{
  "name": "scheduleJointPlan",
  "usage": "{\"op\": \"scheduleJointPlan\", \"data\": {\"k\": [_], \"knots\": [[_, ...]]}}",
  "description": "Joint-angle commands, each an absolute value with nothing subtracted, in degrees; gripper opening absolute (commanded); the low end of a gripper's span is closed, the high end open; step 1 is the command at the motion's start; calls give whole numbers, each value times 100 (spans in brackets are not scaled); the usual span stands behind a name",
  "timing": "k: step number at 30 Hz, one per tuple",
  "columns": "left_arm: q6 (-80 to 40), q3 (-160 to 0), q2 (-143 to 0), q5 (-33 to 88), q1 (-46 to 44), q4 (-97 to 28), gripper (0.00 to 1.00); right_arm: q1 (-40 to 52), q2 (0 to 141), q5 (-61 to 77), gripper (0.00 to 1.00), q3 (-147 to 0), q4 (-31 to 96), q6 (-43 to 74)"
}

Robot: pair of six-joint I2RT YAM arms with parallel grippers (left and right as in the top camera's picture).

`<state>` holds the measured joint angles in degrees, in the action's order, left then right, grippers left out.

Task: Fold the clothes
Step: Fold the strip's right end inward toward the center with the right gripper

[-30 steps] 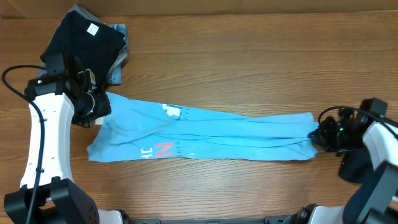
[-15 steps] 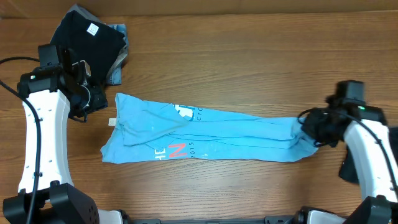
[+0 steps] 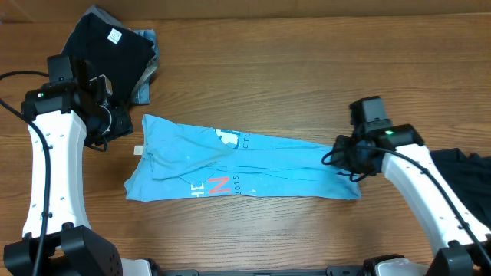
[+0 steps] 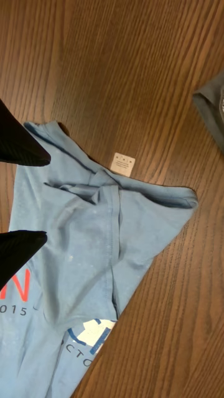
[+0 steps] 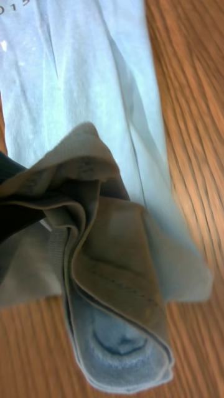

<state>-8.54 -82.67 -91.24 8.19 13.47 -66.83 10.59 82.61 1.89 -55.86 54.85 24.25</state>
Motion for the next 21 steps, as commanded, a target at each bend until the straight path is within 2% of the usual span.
{"op": "scheduleJointPlan", "data": {"k": [1,3,5,8,12,15,16,20,21], "knots": [[-768,-8401,-8986,862,1310,-6713,37,1354,8451,117,4,-5548,5419,2718],[-770,-8401,-8986,862,1310,-6711,37,1531,8549,161,4,-5548,5408,2757],[-770,-8401,-8986,862,1310,-6711,37,1739,8617,209,9,-5548,5332,2823],[-768,-8401,-8986,862,1310,-6711,38,1938,8608,263,36,-5579,5266,2838],[-766,-8401,-8986,860,1310,-6707,39,1907,8405,189,41,-5804,5310,2856],[-766,-8401,-8986,860,1310,-6711,40,1614,8154,47,56,-5946,5391,2856],[-766,-8401,-8986,862,1310,-6711,40,1470,8110,47,57,-5948,5417,2858],[-764,-8401,-8986,860,1310,-6726,40,845,8178,69,43,-5887,5647,2853],[-766,-8401,-8986,860,1310,-6724,40,722,8221,78,34,-5854,5680,2853]]}}
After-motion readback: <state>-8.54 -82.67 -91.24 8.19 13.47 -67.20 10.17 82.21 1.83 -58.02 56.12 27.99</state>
